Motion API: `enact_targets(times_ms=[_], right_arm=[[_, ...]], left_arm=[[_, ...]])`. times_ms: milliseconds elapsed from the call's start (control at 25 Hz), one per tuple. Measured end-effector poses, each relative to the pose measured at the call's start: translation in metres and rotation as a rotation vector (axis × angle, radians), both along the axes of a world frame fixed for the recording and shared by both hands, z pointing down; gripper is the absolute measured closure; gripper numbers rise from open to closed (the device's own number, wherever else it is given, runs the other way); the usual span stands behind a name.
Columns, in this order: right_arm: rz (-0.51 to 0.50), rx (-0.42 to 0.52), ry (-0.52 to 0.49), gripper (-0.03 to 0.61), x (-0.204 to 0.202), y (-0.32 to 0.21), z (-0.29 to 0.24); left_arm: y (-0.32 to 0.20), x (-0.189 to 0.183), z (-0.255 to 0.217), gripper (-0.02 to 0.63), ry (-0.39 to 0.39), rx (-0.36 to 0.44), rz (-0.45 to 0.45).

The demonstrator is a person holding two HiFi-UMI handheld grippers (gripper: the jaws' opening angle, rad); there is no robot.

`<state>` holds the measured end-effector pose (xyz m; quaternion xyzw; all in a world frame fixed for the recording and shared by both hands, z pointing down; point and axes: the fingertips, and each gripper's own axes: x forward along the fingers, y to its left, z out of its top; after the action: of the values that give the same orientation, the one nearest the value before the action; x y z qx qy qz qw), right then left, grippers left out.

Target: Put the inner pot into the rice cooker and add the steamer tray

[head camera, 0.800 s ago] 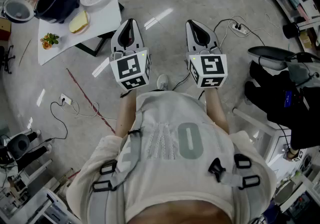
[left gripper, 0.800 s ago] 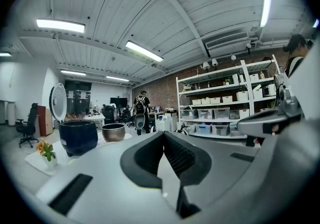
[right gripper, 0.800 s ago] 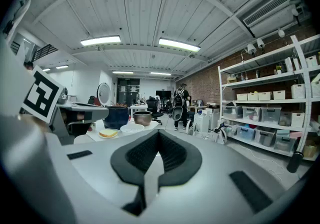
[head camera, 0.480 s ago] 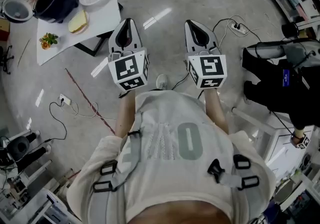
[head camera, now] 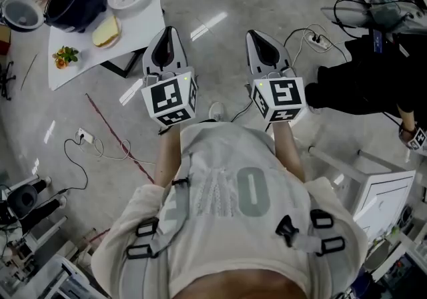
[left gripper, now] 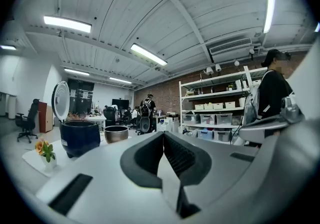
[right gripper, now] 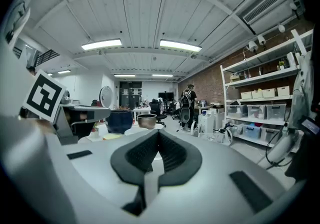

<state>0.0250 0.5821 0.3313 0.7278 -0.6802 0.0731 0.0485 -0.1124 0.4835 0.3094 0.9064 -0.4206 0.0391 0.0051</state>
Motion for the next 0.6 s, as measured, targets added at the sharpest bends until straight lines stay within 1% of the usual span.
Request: enact_targets(times_ms=[120, 280, 360, 480, 600], right_arm=[[-0.006, -0.013, -0.007, 0.572, -0.011, -0.015, 0.005], [-0.013, -0.032, 0.035, 0.572, -0.023, -0.032, 0.01], [-0.016, -0.034, 0.051, 0.572, -0.024, -0.04, 0.01], [-0.016, -0.03, 0.053, 0.572, -0.024, -0.056, 0.011], [-0.005, -0.011, 0.055, 0.572, -0.01, -0.077, 0.01]], left_arm=[[-0.017, -0.013, 0.0, 0.592, 0.015, -0.002, -0.01], [-0.036, -0.027, -0.004, 0.592, 0.031, 0.017, -0.018], [-0.047, -0.031, -0.007, 0.592, 0.044, 0.027, -0.031], [-0.069, -0.035, -0.004, 0.592, 0.06, 0.021, -0.039], [-0.091, -0.026, -0.006, 0.592, 0.065, 0.04, -0.038]])
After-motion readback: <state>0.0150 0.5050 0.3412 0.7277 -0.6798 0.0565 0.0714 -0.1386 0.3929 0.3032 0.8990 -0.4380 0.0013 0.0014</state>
